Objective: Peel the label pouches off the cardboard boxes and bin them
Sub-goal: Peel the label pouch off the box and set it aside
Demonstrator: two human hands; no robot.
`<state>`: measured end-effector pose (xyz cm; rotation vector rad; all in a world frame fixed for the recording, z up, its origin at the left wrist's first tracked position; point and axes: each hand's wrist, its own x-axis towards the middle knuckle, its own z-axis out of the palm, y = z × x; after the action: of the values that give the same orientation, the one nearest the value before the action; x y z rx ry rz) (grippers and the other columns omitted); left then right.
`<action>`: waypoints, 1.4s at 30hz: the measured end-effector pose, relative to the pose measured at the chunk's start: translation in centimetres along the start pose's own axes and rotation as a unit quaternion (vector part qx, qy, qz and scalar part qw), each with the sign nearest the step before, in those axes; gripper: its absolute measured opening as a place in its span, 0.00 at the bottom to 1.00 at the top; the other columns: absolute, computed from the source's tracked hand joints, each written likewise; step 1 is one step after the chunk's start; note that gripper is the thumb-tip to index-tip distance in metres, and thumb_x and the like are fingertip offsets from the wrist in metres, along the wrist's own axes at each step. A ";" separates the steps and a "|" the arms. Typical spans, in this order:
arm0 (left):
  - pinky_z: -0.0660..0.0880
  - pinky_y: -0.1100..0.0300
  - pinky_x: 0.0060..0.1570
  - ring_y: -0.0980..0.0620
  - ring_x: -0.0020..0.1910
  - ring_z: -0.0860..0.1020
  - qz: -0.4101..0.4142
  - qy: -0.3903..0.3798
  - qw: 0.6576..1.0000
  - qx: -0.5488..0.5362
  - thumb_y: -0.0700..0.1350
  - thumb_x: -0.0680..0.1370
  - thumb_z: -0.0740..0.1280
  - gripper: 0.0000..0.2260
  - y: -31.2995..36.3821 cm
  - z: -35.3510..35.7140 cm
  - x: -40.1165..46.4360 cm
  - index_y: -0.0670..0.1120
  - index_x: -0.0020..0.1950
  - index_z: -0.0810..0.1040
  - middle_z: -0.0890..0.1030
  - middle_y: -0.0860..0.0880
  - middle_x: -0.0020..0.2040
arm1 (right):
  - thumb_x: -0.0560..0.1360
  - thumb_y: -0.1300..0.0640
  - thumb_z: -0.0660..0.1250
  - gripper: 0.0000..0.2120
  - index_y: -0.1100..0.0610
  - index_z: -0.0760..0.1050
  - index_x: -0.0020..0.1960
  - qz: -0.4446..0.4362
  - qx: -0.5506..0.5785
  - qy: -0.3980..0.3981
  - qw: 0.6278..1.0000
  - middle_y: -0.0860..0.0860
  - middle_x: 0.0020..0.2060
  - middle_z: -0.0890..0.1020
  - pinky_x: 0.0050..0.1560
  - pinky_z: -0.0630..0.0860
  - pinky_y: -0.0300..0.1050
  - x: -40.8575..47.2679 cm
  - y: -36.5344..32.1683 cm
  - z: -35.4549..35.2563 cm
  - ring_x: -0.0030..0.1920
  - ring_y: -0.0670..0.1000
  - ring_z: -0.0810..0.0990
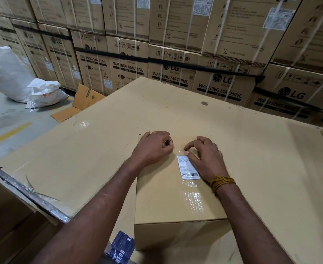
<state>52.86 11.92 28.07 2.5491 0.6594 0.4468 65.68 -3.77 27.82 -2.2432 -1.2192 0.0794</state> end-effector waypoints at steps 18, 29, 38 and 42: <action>0.53 0.53 0.73 0.54 0.65 0.71 -0.001 0.000 1.000 0.008 0.47 0.79 0.60 0.06 0.1 0.0 -0.1 0.49 0.50 0.75 0.78 0.53 0.62 | 0.80 0.55 0.61 0.15 0.41 0.76 0.63 -0.040 -0.007 -0.010 0.999 0.50 0.71 0.69 0.67 0.60 0.47 0.3 0.6 0.5 0.75 0.47 0.62; 0.54 0.54 0.71 0.54 0.63 0.72 0.003 0.007 1.000 0.004 0.46 0.78 0.60 0.06 0.2 -0.1 -0.1 0.48 0.49 0.76 0.79 0.52 0.61 | 0.77 0.61 0.66 0.11 0.55 0.82 0.57 -0.015 0.064 0.041 0.997 0.51 0.63 0.74 0.57 0.66 0.33 0.1 0.7 0.2 0.59 0.44 0.73; 0.55 0.54 0.71 0.54 0.63 0.72 0.006 0.007 1.000 0.003 0.46 0.78 0.60 0.06 0.1 0.0 -0.1 0.48 0.49 0.76 0.79 0.53 0.60 | 0.74 0.67 0.64 0.12 0.57 0.82 0.52 -0.016 0.066 0.061 0.996 0.52 0.55 0.77 0.49 0.61 0.21 -0.1 0.4 -0.1 0.51 0.43 0.73; 0.54 0.53 0.71 0.55 0.63 0.73 0.004 0.004 1.000 -0.001 0.46 0.78 0.60 0.06 0.1 -0.1 -0.2 0.49 0.49 0.76 0.79 0.53 0.60 | 0.75 0.62 0.66 0.10 0.55 0.83 0.52 -0.020 0.075 0.055 0.995 0.50 0.54 0.76 0.50 0.63 0.23 -0.1 0.4 0.1 0.51 0.43 0.73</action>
<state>52.72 11.79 28.17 2.5508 0.6507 0.4617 65.91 -3.99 27.54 -2.0647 -1.1600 0.0305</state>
